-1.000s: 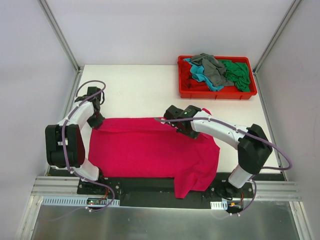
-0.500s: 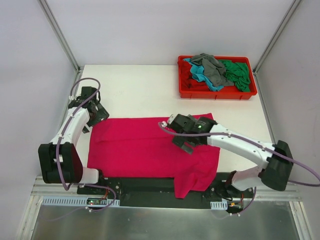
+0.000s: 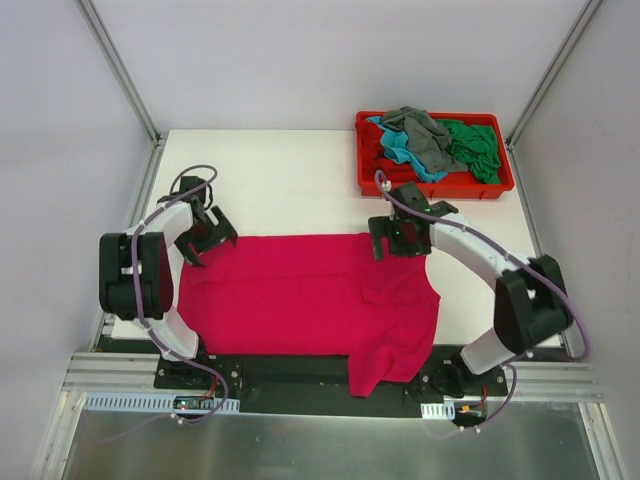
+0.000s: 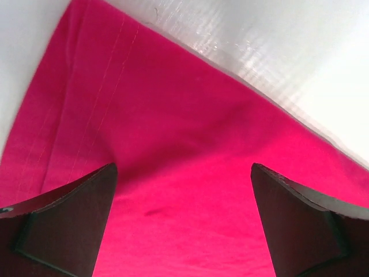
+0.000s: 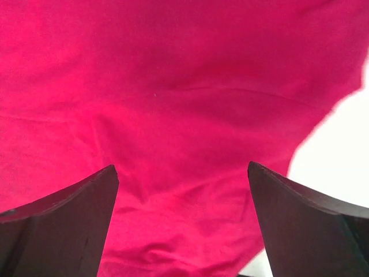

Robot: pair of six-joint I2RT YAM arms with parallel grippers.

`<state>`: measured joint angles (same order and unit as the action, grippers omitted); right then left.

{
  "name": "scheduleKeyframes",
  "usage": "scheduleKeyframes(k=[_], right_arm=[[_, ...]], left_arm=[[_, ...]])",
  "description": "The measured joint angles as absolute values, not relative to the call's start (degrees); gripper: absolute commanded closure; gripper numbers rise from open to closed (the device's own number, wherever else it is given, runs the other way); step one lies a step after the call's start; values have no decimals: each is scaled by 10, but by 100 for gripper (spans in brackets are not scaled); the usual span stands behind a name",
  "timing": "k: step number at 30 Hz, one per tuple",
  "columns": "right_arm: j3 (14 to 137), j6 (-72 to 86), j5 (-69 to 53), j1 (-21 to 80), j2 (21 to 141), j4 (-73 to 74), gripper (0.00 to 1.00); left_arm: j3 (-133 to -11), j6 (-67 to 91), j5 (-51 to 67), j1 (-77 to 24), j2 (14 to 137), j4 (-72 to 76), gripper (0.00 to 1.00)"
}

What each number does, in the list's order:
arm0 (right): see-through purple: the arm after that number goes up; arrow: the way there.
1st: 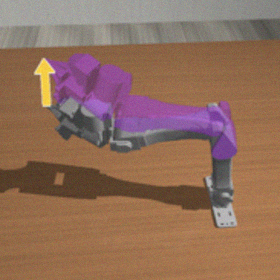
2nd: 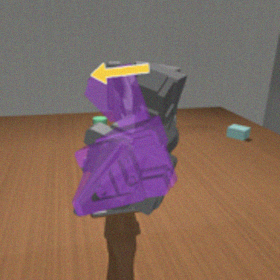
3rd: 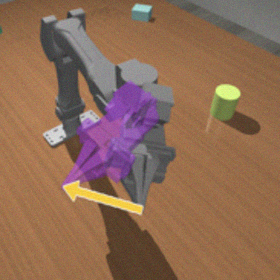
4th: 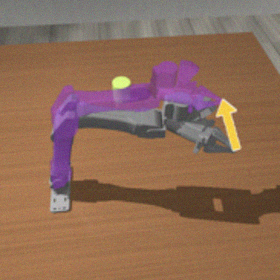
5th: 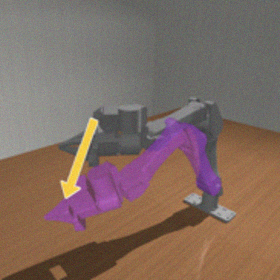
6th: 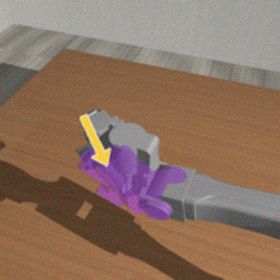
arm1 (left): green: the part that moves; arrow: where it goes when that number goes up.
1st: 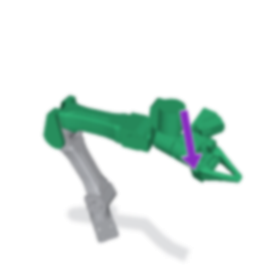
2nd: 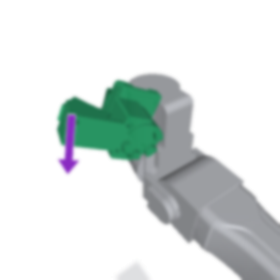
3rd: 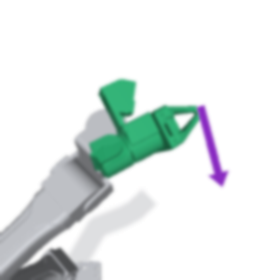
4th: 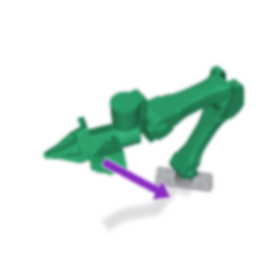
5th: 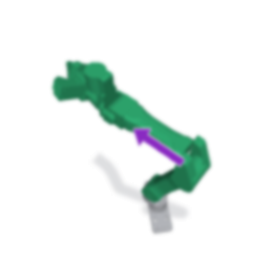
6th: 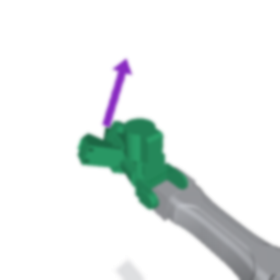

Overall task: Fold and stack the t-shirts
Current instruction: Fold the flattened tshirt in 1/3 of the way

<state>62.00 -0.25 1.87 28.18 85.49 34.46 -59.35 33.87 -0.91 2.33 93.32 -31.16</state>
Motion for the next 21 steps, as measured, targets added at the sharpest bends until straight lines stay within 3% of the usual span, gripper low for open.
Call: scheduleKeyframes(k=[7,14,21], right_arm=[[651,21,9,273,1017,315,4],[699,39,6,213,1058,323,4],[825,27,5,168,1145,352,4]], left_arm=[[-634,343,4,23,1009,-312,1],[-705,346,14,23,1064,-333,1],[-822,350,52,24,1144,-332,1]])
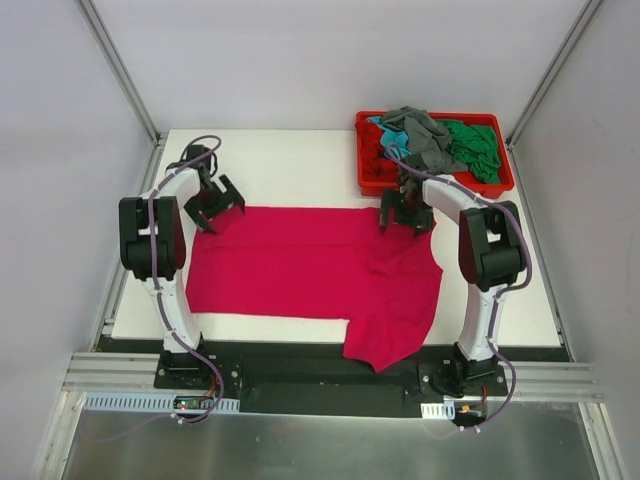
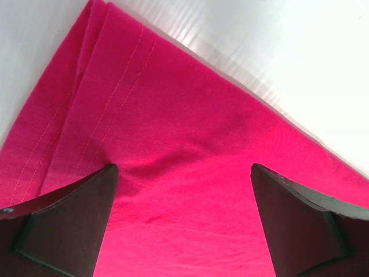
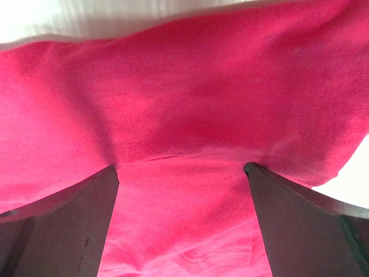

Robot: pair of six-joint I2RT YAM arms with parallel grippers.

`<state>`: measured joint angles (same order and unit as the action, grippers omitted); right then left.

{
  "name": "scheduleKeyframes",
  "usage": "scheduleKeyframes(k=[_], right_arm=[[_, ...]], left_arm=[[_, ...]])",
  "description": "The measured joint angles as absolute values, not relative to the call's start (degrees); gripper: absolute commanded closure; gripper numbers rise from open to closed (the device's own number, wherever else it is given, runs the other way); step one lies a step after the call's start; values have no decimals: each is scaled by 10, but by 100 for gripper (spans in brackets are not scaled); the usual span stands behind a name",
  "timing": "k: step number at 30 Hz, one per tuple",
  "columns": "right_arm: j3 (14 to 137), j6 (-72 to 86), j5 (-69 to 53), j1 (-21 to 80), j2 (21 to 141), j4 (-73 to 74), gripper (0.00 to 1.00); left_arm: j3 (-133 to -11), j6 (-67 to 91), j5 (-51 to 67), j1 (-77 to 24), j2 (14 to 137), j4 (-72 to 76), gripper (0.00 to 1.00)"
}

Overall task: Fold and stack the t-shirts
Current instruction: Fold the flattened tshirt in 1/3 of the way

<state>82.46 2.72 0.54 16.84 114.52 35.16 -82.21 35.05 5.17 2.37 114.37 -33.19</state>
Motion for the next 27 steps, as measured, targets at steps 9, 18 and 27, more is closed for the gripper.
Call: scheduleKeyframes(k=[9,18,27], right_arm=[[905,-28,6,148,1170,366,4],[723,-1,8,150,943,335,3],[524,51,-1,150,832,316,33]], left_arm=[[-899,351,74,24,1188,-318,1],[-779,352,64,24,1032,-306,1],[-563,366,-21,24,828,-307,1]])
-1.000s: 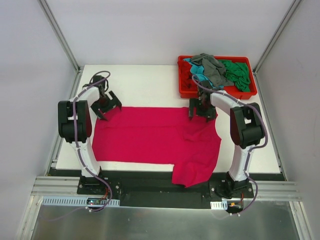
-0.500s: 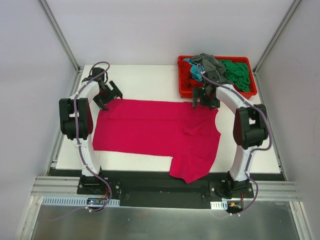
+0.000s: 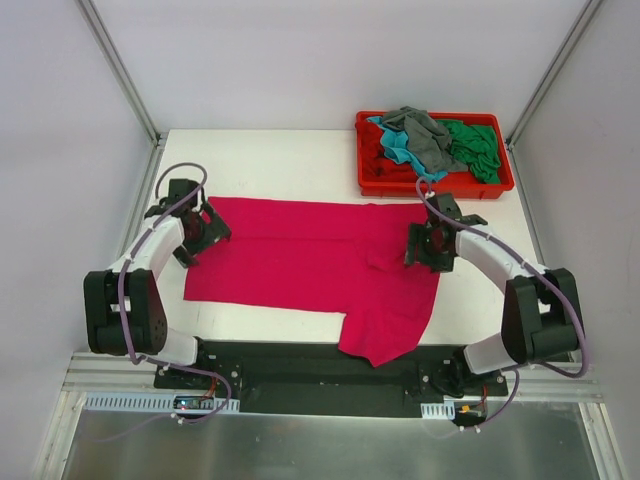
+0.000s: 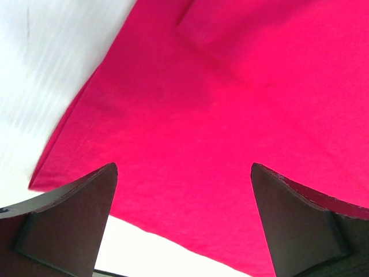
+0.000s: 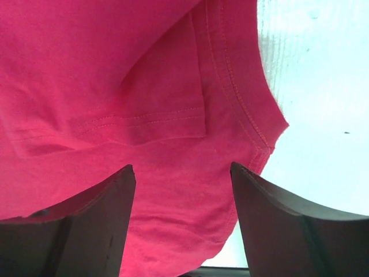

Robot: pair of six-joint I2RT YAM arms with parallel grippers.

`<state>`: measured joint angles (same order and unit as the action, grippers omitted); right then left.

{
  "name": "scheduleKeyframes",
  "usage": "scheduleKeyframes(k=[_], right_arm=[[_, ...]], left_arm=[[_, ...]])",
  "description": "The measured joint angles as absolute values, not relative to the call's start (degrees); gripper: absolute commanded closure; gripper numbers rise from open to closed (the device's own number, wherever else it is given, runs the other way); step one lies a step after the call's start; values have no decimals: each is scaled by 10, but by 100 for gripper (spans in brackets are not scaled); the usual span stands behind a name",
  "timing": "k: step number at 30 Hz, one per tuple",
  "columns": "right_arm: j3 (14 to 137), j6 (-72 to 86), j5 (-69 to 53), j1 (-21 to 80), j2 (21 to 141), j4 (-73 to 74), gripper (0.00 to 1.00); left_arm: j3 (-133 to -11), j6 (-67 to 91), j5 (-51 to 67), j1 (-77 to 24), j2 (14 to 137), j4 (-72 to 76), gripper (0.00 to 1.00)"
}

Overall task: Fold and stack the t-shirts
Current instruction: Fold the flattened tshirt in 1/3 of the way

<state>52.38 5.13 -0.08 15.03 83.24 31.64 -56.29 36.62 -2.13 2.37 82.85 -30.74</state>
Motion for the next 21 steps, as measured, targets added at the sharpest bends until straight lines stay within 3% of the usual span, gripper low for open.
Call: scheduleKeyframes(k=[2,12,21], right_arm=[[519,56,-1,150,845,310,39],[532,62,18,150,911,277,46],[548,69,38,150,927,273,61]], left_arm=[[-536,366,-31,24,825,-309,1],[-513,365,-46,24,829,-295,1],[-510,365,-47,24,840,-285,1]])
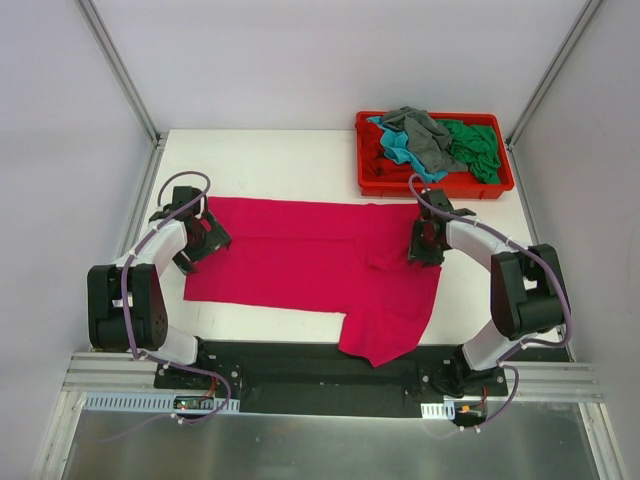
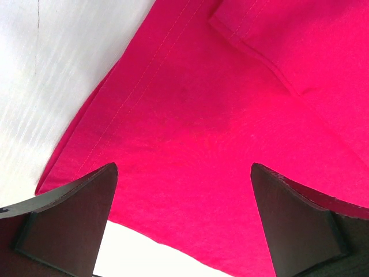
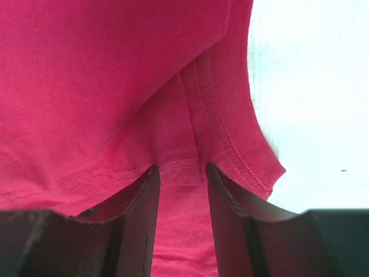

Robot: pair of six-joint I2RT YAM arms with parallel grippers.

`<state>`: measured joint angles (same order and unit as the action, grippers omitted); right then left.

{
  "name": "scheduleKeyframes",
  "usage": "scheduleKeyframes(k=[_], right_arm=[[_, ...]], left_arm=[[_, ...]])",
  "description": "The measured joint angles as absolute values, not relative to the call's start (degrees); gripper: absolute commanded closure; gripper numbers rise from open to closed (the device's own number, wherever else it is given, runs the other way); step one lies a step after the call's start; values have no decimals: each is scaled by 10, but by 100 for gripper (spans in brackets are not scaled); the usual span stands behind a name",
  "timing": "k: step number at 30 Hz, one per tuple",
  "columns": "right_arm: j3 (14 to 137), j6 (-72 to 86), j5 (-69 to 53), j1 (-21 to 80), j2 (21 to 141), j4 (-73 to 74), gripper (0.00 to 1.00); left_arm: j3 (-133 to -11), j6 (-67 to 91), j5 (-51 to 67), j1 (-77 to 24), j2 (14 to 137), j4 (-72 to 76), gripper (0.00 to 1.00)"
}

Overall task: Fold and stack the t-shirts
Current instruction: Fold the flattened tshirt in 1/3 of the way

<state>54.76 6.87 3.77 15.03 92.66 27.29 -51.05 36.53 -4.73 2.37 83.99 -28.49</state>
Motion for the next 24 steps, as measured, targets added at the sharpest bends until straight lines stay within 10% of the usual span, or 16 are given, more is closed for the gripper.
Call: scheduleKeyframes(k=[24], right_arm=[[551,73,38,150,934,272,99]], left_arm=[[-507,365,-50,24,840,-281,1]])
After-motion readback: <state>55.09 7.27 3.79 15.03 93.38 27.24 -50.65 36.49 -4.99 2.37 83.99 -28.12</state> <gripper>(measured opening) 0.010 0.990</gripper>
